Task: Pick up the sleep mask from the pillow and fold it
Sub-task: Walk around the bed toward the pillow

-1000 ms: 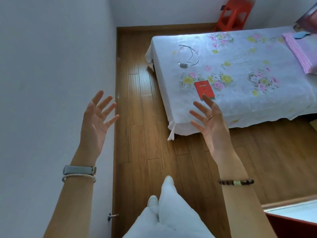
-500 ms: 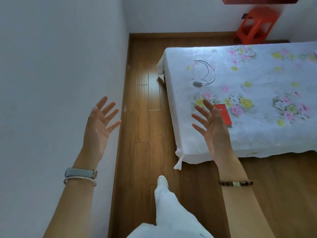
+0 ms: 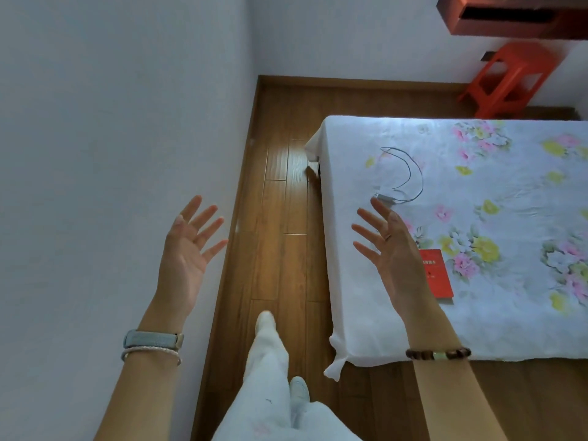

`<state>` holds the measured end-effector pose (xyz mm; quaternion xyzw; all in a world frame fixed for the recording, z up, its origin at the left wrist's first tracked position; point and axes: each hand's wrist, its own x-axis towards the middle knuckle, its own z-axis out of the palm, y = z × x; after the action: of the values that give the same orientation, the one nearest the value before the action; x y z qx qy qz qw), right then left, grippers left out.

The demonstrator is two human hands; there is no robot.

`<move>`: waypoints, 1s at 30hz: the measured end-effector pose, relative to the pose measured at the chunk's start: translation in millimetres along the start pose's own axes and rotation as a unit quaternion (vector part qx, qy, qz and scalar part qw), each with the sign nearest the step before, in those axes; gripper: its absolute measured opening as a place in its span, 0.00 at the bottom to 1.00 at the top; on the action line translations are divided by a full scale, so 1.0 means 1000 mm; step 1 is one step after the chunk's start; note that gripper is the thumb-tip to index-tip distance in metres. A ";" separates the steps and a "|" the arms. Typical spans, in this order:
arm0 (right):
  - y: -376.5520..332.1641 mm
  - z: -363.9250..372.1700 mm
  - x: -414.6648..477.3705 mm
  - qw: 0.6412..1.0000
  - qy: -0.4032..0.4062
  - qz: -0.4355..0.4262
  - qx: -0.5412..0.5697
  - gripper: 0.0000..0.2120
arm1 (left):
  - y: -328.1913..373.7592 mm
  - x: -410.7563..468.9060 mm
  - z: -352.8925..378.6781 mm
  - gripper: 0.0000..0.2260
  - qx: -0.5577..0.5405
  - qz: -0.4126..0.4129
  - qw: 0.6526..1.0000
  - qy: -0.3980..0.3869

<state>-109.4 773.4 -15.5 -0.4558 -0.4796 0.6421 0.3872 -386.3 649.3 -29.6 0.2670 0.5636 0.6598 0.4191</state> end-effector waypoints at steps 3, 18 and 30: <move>-0.007 0.007 0.042 1.000 0.006 -0.007 0.006 0.23 | 0.003 0.048 0.006 0.26 -0.001 0.001 1.000 -0.004; -0.066 0.069 0.285 0.999 0.041 -0.033 0.001 0.23 | 0.053 0.334 0.030 0.25 0.003 0.019 0.998 -0.066; -0.092 0.070 0.455 0.998 0.053 -0.042 -0.015 0.22 | 0.054 0.501 0.075 0.26 -0.001 0.014 0.997 -0.079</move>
<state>-300.3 1201.9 -15.3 -0.4743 -0.4865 0.5934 0.4315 -591.5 1115.8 -20.7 0.3256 0.5245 0.6431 0.4531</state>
